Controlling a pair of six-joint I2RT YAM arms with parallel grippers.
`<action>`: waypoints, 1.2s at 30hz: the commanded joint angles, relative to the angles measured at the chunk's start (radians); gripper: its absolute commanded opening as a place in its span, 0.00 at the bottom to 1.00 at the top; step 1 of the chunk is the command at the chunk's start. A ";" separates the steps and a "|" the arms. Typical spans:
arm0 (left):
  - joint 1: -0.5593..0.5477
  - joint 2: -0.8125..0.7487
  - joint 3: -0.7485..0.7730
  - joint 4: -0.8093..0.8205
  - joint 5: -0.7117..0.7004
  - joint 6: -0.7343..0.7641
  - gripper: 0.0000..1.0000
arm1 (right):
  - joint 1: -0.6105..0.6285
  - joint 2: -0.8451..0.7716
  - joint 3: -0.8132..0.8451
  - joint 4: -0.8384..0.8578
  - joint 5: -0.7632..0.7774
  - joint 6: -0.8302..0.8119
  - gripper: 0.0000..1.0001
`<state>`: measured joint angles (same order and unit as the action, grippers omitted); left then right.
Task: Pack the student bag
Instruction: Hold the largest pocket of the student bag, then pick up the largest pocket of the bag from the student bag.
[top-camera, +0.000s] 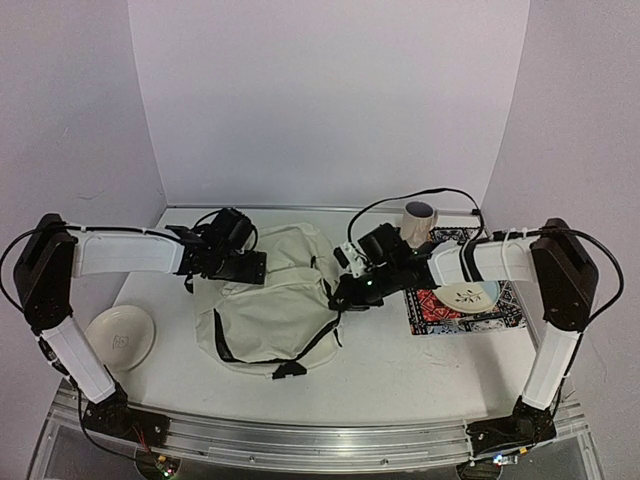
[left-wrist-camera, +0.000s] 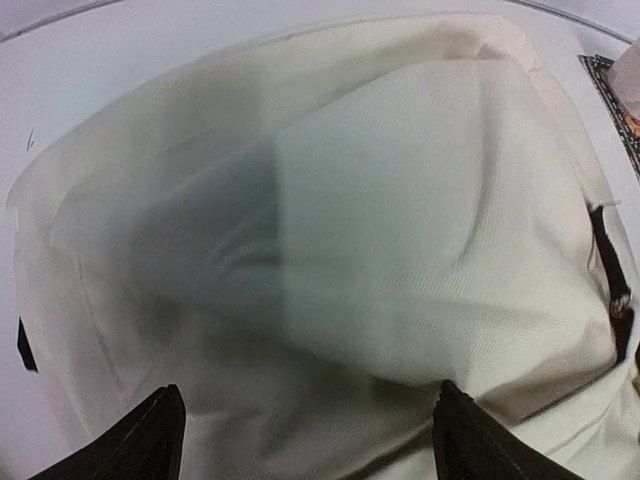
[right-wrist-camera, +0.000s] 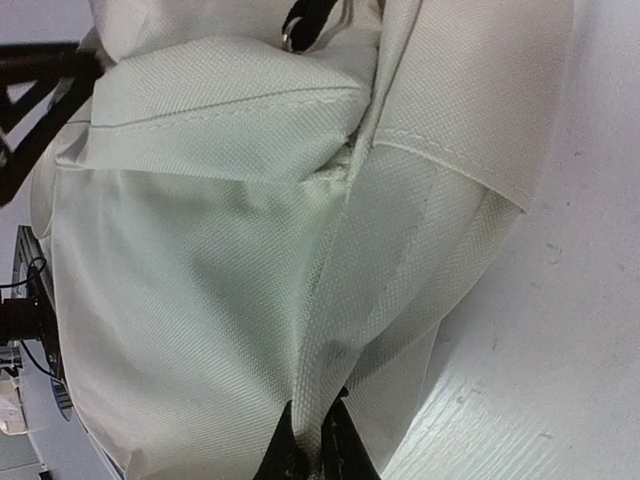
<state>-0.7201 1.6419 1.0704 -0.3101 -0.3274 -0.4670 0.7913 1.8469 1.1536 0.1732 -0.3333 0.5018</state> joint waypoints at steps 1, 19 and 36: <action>0.013 0.090 0.147 0.081 0.036 0.142 0.86 | 0.054 -0.113 -0.071 0.055 0.010 0.129 0.00; -0.008 -0.018 0.149 0.072 0.086 0.090 0.94 | 0.180 -0.043 -0.027 0.215 0.242 0.395 0.00; -0.515 -0.329 -0.124 -0.026 -0.050 -0.567 0.80 | 0.186 -0.033 0.002 0.207 0.277 0.402 0.00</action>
<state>-1.1373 1.3327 0.9719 -0.3152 -0.3031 -0.8206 0.9718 1.8183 1.1061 0.3222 -0.0837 0.8961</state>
